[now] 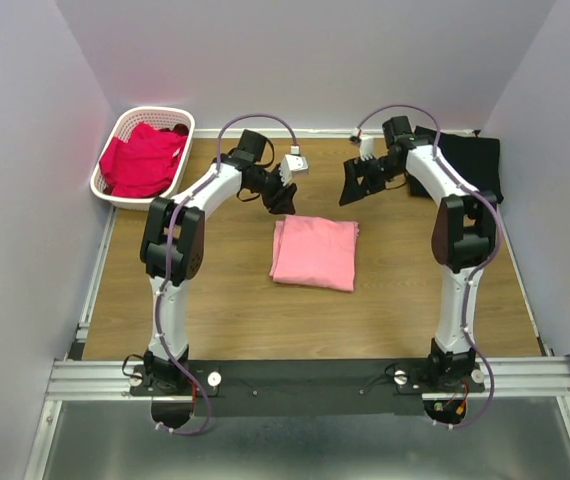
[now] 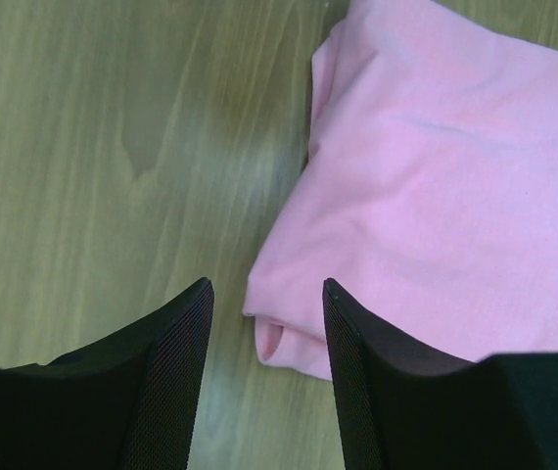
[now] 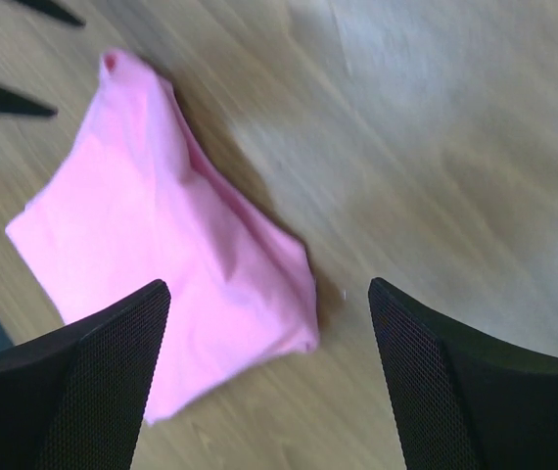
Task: Fold and stack the t-shirts
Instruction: Fold the tshirt
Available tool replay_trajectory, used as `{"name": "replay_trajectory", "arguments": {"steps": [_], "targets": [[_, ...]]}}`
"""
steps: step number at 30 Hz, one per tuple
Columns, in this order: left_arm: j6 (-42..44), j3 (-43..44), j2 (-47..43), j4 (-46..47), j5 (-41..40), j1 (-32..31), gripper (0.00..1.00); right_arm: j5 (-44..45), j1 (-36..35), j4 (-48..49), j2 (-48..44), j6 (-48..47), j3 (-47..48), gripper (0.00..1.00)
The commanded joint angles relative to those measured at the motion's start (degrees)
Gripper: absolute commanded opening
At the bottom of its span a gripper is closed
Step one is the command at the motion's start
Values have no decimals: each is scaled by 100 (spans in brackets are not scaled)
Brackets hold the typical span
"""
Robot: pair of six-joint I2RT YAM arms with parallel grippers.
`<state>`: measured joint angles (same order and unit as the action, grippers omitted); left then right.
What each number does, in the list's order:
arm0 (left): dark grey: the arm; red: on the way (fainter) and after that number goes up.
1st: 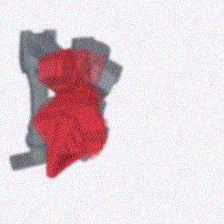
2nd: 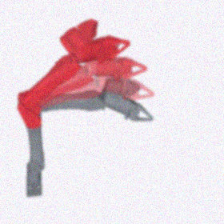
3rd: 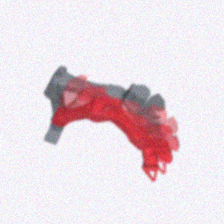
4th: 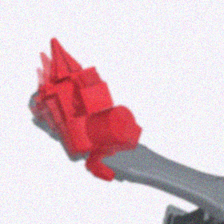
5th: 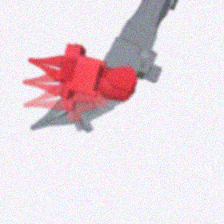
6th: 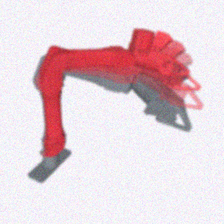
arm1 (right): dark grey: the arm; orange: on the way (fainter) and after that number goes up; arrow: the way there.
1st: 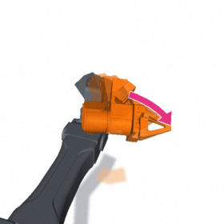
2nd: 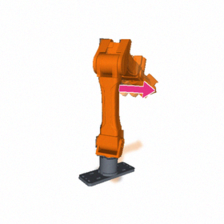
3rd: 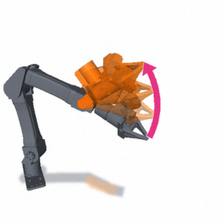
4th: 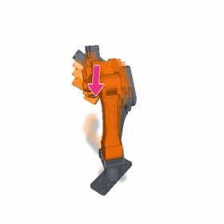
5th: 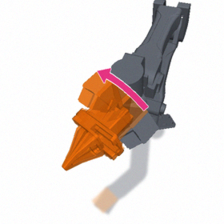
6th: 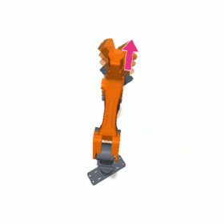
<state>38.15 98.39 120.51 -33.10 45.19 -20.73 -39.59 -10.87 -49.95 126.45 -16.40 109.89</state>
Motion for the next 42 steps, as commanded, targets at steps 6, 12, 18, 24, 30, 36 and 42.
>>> {"name": "replay_trajectory", "arguments": {"steps": [6, 12, 18, 24, 30, 36, 42], "targets": [[-924, 102, 553, 119, 465, 52, 57, -312, 103, -129, -139, -205, -741, 79], [-1143, 110, 719, 234, 385, 52, 52, -426, 103, -129, 125, -197, -776, 68], [-1266, 137, 834, 260, 412, 60, 42, -391, 103, -129, 169, -240, -925, 63], [-1381, 102, 843, 340, 315, 60, 45, -373, 103, -129, 178, -284, -951, 55], [-1389, -126, 553, 410, 552, 148, 5, -400, 112, -129, 99, -249, -890, 34], [-1258, -549, -123, 427, 754, 403, 0, -496, 103, -129, -182, -83, -662, 0], [-1231, -769, -405, 454, 650, 544, 0, -594, 103, -129, -271, 50, -486, 0]]}}
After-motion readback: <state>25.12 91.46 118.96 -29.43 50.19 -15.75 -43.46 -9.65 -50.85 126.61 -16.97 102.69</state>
